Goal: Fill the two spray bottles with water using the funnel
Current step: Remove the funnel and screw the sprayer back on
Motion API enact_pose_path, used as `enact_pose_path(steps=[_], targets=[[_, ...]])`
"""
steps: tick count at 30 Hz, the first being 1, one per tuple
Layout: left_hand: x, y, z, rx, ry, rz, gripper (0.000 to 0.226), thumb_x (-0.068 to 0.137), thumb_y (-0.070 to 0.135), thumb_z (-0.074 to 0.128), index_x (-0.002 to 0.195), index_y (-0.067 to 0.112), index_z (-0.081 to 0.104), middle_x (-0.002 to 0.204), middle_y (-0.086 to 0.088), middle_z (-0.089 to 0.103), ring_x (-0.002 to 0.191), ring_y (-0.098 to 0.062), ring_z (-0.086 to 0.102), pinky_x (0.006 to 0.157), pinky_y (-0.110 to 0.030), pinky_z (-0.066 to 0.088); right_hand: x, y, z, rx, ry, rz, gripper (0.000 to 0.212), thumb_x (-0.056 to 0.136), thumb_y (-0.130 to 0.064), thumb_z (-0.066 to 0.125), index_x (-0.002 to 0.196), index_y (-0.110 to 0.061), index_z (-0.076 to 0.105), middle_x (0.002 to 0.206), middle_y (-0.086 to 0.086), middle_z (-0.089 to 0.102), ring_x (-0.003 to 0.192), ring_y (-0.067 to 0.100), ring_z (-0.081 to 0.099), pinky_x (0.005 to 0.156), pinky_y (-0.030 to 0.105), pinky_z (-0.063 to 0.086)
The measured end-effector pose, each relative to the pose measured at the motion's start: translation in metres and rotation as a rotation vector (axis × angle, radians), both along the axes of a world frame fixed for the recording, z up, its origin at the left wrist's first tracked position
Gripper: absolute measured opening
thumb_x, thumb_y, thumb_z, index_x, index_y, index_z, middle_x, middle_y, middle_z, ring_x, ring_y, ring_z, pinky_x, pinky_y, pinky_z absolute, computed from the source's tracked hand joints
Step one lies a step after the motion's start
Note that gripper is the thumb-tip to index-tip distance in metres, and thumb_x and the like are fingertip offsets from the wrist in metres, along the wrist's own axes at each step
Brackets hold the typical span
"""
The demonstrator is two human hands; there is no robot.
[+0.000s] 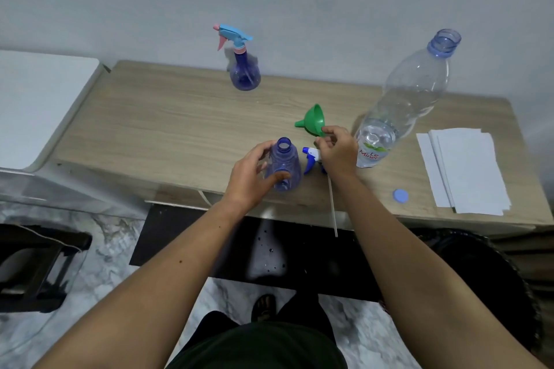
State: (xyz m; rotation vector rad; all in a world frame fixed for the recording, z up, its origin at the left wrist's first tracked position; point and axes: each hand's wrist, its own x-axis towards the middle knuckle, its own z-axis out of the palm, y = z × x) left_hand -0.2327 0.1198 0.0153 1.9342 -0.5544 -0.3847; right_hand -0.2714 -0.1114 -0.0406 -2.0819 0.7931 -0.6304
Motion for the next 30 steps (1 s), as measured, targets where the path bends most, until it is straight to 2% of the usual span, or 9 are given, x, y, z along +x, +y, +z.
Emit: enact_pose_path(steps=[5, 9, 14, 16, 21, 24, 27, 29, 30], targets=[[0.000, 0.002, 0.002, -0.005, -0.009, -0.020, 0.070, 0.078, 0.024, 0.093, 0.139, 0.022, 0.061, 0.133, 0.009, 0.068, 0.125, -0.005, 0.062, 0.107, -0.038, 0.055, -0.033, 0.009, 0.006, -0.032, 0.018, 0.011, 0.025, 0.087, -0.011, 0.079, 0.111, -0.006, 0.076, 0.108, 0.009, 0.077, 0.099, 0.026, 0.071, 0.094, 0.047, 0.058], [0.000, 0.004, 0.000, -0.014, -0.020, -0.033, 0.069, 0.078, 0.022, 0.093, 0.139, 0.022, 0.061, 0.131, 0.010, 0.069, 0.124, -0.008, 0.063, 0.106, -0.041, 0.056, -0.056, 0.016, 0.003, -0.019, 0.141, 0.115, 0.043, 0.088, -0.016, 0.080, 0.128, -0.005, 0.070, 0.128, 0.011, 0.072, 0.117, 0.024, 0.066, 0.107, 0.038, 0.051], [0.001, 0.005, -0.001, -0.026, -0.032, -0.047, 0.068, 0.079, 0.021, 0.092, 0.139, 0.019, 0.060, 0.130, 0.008, 0.069, 0.122, -0.008, 0.064, 0.106, -0.037, 0.056, -0.064, 0.019, -0.003, -0.094, 0.277, 0.175, 0.048, 0.082, -0.014, 0.081, 0.126, -0.003, 0.066, 0.118, 0.016, 0.067, 0.110, 0.033, 0.060, 0.094, 0.031, 0.041], [0.002, 0.005, -0.002, -0.032, -0.036, -0.049, 0.068, 0.079, 0.021, 0.093, 0.138, 0.018, 0.060, 0.130, 0.007, 0.070, 0.121, -0.008, 0.065, 0.105, -0.036, 0.056, -0.066, 0.020, -0.001, -0.083, 0.256, 0.154, 0.055, 0.078, -0.012, 0.083, 0.129, -0.003, 0.066, 0.117, 0.015, 0.063, 0.108, 0.030, 0.058, 0.093, 0.029, 0.039], [0.002, 0.005, -0.003, -0.034, -0.050, -0.066, 0.068, 0.079, 0.020, 0.092, 0.139, 0.018, 0.060, 0.129, 0.007, 0.069, 0.120, -0.007, 0.064, 0.105, -0.033, 0.056, -0.069, 0.022, 0.013, -0.040, 0.189, 0.143, 0.066, 0.077, -0.007, 0.087, 0.137, -0.001, 0.061, 0.119, 0.011, 0.050, 0.103, 0.016, 0.050, 0.095, 0.030, 0.048], [0.003, 0.004, -0.004, -0.041, -0.044, -0.061, 0.069, 0.078, 0.020, 0.093, 0.138, 0.018, 0.061, 0.129, 0.007, 0.069, 0.118, -0.003, 0.064, 0.103, -0.030, 0.056, -0.069, 0.025, 0.030, 0.018, 0.147, 0.134, 0.059, 0.076, -0.008, 0.087, 0.130, -0.011, 0.064, 0.122, 0.005, 0.051, 0.101, 0.014, 0.053, 0.092, 0.032, 0.053], [0.004, 0.003, -0.005, -0.049, -0.028, -0.050, 0.069, 0.076, 0.018, 0.094, 0.138, 0.017, 0.061, 0.128, 0.006, 0.070, 0.113, 0.005, 0.063, 0.103, -0.028, 0.056, -0.071, 0.028, 0.051, 0.103, 0.068, 0.120, 0.062, 0.075, -0.010, 0.084, 0.128, -0.033, 0.063, 0.122, 0.000, 0.058, 0.096, 0.018, 0.061, 0.088, 0.036, 0.057], [0.004, 0.003, -0.007, -0.045, -0.034, -0.047, 0.070, 0.076, 0.020, 0.094, 0.137, 0.016, 0.062, 0.127, 0.004, 0.070, 0.112, 0.001, 0.064, 0.103, -0.031, 0.057, -0.072, 0.029, 0.067, 0.189, 0.001, 0.096, 0.063, 0.074, -0.011, 0.082, 0.123, -0.044, 0.061, 0.117, -0.005, 0.064, 0.088, 0.017, 0.064, 0.083, 0.039, 0.059], [0.005, 0.004, -0.008, -0.043, -0.037, -0.049, 0.070, 0.075, 0.020, 0.095, 0.137, 0.017, 0.062, 0.127, 0.004, 0.070, 0.113, -0.003, 0.066, 0.103, -0.035, 0.057, -0.072, 0.029, 0.074, 0.228, -0.027, 0.082, 0.063, 0.074, -0.008, 0.081, 0.124, -0.041, 0.061, 0.114, -0.006, 0.065, 0.084, 0.016, 0.064, 0.081, 0.038, 0.059]])
